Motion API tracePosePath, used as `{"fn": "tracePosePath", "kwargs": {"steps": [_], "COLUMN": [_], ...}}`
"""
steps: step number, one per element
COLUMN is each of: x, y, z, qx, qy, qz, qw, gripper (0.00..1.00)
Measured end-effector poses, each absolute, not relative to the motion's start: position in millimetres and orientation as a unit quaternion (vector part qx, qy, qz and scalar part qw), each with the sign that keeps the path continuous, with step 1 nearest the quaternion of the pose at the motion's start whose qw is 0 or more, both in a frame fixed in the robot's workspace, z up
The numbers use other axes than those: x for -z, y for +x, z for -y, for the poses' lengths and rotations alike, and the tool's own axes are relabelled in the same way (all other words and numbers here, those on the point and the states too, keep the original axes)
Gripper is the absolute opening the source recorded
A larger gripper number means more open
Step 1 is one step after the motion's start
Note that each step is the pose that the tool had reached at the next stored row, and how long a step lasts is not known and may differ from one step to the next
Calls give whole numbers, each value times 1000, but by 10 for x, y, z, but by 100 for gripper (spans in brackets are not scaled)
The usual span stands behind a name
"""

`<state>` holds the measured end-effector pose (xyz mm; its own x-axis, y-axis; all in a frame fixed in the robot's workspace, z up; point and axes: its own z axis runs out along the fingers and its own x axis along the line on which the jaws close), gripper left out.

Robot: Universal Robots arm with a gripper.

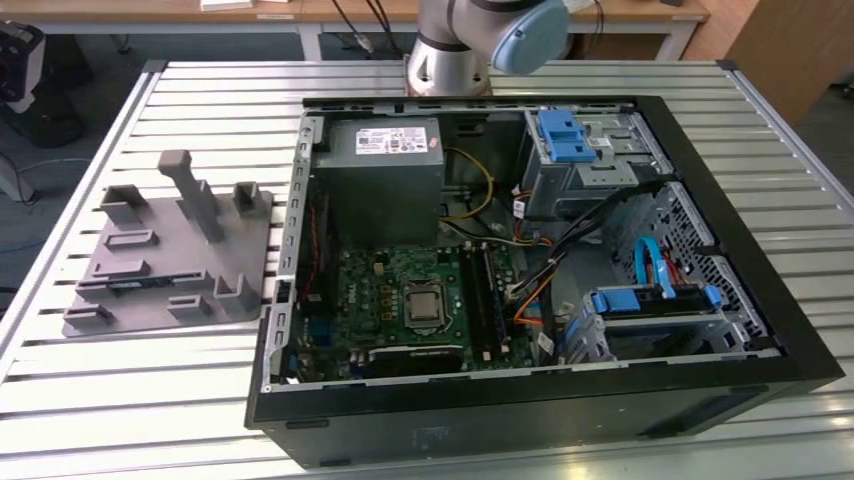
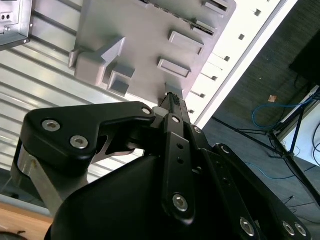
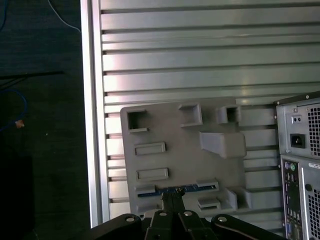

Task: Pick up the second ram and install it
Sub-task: 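Reach for the second ram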

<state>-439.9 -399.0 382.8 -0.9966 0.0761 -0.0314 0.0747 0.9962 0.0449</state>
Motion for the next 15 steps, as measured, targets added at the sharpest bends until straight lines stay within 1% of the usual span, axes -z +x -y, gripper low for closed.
{"fn": "tracePosePath", "kwargs": {"steps": [15], "x": [-3773], "y": [-4413], "z": [3990], "qx": [-22], "qy": [38], "qz": [-999], "qw": [16], "gripper": [10]}}
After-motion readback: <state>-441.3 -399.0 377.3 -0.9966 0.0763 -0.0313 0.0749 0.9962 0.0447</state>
